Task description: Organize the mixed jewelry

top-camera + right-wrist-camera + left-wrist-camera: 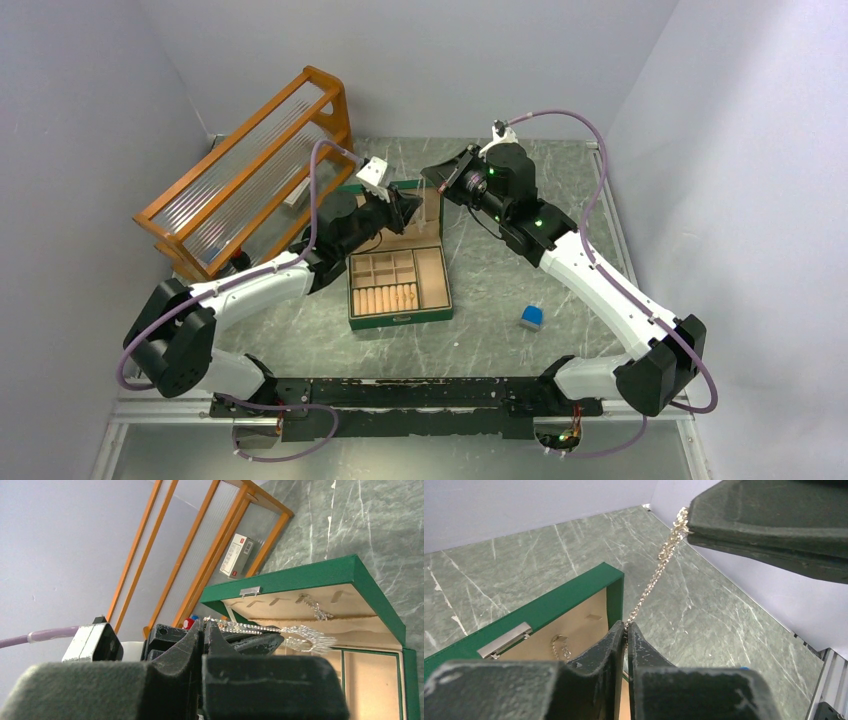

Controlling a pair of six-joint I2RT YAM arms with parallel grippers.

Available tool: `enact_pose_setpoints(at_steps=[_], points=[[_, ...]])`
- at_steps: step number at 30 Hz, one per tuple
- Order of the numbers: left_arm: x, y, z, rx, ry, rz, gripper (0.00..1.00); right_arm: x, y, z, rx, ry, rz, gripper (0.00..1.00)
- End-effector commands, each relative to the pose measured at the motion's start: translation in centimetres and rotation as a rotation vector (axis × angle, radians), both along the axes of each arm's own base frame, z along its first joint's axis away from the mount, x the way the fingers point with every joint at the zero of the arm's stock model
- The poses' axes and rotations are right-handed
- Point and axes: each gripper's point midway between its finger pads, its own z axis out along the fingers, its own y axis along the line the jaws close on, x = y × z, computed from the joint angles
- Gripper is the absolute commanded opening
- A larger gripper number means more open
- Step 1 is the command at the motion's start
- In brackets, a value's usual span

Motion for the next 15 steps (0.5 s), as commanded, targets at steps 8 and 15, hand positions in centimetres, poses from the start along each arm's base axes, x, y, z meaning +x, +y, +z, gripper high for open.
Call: enact_pose_setpoints(at_steps=[8,15], points=[[1.1,1.1,2.6,-0.033,-0.070,0.091,0.05,-0.1,0.2,2.2,0.045,-0.044,0.001,0.00],[2.0,3.6,1.9,0.013,-0.011,0.234,0.05,0.5,0.6,0.2,0.030,-0.016,-0.008,0.00]])
